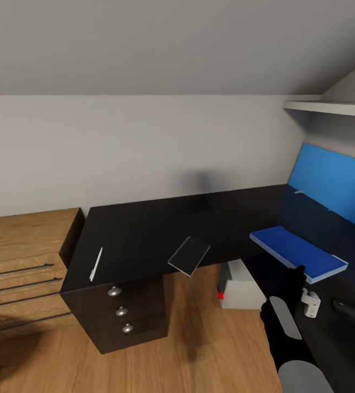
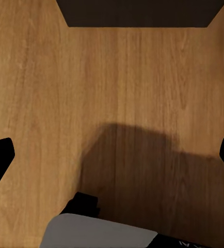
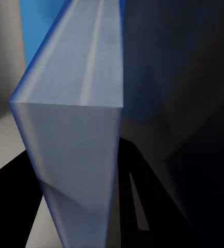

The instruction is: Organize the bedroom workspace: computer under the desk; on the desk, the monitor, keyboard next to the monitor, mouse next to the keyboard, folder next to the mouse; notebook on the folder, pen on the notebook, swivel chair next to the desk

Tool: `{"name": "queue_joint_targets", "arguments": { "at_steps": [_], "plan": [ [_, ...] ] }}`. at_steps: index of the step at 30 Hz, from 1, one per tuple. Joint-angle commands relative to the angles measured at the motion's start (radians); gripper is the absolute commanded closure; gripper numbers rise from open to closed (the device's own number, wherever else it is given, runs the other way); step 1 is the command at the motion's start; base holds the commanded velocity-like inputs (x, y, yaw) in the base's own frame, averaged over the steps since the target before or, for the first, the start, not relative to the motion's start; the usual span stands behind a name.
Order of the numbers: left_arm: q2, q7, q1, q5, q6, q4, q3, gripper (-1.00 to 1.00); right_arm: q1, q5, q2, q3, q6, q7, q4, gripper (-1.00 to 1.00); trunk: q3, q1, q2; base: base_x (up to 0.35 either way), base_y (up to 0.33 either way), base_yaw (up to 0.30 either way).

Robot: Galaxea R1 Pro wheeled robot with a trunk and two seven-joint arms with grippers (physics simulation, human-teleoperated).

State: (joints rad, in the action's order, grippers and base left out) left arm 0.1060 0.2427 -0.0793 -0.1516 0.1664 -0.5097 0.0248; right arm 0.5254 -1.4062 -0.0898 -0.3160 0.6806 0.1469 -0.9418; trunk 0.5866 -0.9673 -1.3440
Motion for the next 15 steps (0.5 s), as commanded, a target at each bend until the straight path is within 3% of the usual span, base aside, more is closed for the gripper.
{"name": "queue_joint_targets", "arguments": {
  "at_steps": [1,15],
  "plan": [
    [0.000,0.003,0.000,-0.010,0.005,0.000,0.003,-1.00,0.001,-0.010,-0.001,-0.002,0.000,0.009,0.000,1.00,0.004,-0.004,-0.008,0.000,0.000,0.000],
    [0.000,0.003,0.000,-0.008,0.007,0.000,0.003,-1.00,0.001,-0.007,-0.001,0.000,0.005,0.008,0.000,1.00,0.048,-0.058,-0.106,0.000,0.000,0.000]
  ]
}}
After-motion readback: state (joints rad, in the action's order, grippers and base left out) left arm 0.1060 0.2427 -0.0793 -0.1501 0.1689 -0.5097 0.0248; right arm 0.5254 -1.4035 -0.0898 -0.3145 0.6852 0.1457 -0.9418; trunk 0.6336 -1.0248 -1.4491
